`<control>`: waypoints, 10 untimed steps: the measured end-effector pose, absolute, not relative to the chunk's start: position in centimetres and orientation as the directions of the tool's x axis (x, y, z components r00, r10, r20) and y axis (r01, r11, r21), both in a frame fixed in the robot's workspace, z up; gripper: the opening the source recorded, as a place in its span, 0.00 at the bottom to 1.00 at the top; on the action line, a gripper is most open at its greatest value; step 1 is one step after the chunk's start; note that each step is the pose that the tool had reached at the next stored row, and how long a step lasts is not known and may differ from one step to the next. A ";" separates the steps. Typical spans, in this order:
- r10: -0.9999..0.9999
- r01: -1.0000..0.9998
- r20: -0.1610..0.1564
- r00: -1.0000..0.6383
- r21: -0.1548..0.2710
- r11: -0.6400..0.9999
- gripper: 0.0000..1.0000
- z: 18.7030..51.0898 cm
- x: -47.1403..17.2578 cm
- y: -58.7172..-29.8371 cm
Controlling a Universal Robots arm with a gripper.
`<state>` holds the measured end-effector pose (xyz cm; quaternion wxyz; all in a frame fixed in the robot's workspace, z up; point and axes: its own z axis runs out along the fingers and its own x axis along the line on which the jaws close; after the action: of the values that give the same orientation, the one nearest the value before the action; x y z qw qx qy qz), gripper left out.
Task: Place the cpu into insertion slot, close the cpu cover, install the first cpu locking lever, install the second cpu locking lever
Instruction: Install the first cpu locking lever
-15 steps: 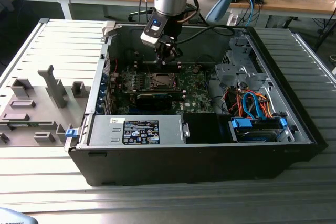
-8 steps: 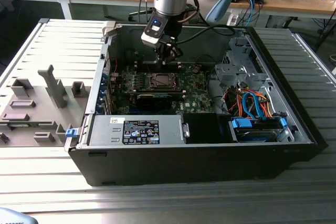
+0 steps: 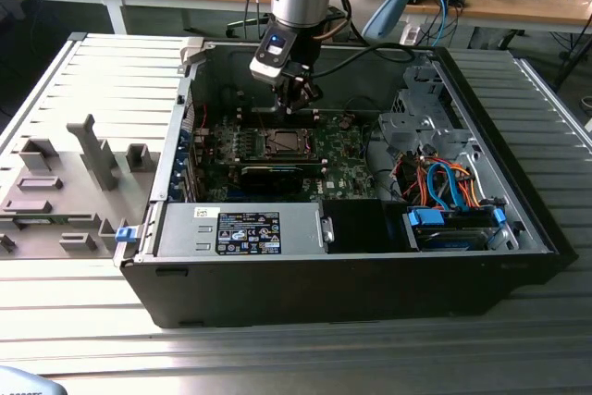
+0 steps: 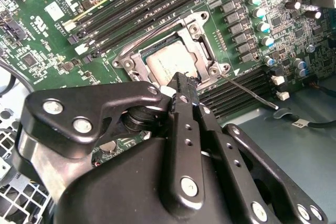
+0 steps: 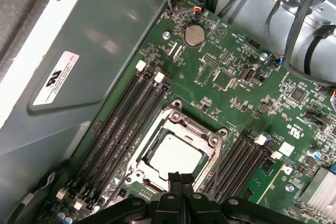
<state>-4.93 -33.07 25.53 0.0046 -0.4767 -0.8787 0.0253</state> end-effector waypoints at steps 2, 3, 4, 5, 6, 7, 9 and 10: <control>0.835 0.834 -0.016 -0.550 -0.049 0.549 0.11 25.5 -4.9 -33.1; 0.834 0.833 -0.016 -0.552 -0.049 0.550 0.11 25.5 -4.9 -33.1; 0.833 0.832 -0.016 -0.553 -0.049 0.552 0.11 25.5 -4.9 -33.1; 0.832 0.831 -0.016 -0.555 -0.049 0.554 0.11 25.5 -4.9 -33.1; 0.831 0.830 -0.016 -0.557 -0.049 0.555 0.11 25.5 -4.9 -33.1; 0.829 0.829 -0.016 -0.559 -0.049 0.558 0.11 25.5 -4.9 -33.1; 0.827 0.826 -0.016 -0.562 -0.049 0.561 0.11 25.5 -4.9 -33.1; 0.825 0.824 -0.016 -0.565 -0.049 0.564 0.11 25.5 -4.9 -33.1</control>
<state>-4.93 -33.07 25.53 0.0043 -0.4662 -0.8843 0.0253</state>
